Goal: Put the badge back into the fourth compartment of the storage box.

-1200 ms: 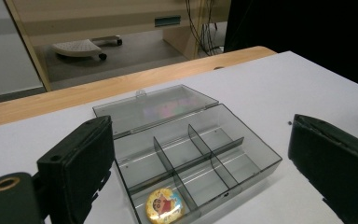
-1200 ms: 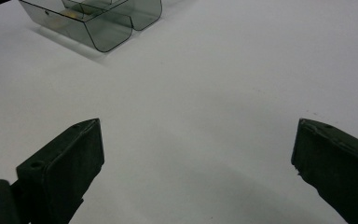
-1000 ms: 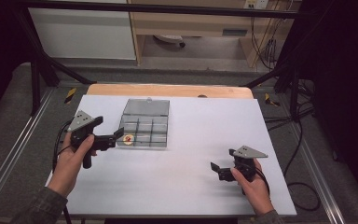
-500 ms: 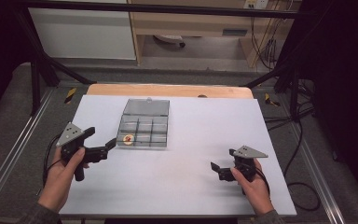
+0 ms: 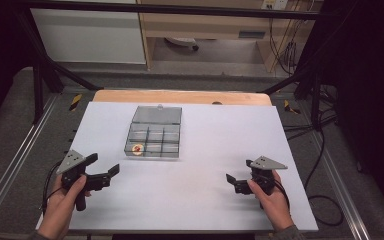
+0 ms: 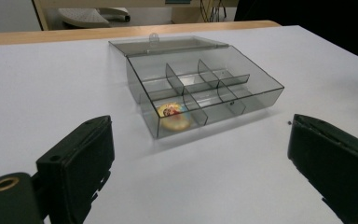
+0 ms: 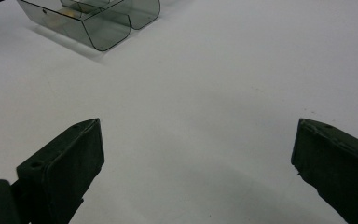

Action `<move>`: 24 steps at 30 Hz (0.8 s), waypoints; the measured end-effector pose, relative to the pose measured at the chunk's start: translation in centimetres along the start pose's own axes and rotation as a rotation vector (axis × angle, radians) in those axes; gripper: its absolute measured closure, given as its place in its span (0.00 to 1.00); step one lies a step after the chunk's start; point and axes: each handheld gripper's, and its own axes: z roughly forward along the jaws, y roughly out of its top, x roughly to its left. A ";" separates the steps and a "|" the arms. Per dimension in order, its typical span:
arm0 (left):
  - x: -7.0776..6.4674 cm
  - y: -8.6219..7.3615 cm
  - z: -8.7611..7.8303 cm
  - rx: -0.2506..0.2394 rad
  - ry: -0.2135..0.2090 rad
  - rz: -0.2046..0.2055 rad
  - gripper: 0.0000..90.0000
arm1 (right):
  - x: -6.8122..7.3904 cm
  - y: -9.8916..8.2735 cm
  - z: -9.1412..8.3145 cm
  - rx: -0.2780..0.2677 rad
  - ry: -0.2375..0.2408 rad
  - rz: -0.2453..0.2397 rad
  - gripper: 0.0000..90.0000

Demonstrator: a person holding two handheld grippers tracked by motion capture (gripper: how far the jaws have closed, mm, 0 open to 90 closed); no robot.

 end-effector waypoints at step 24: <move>-0.9 -4.7 0.2 0.052 -0.038 0.001 0.10 | -0.2 0.0 -0.1 0.000 -0.004 0.002 0.03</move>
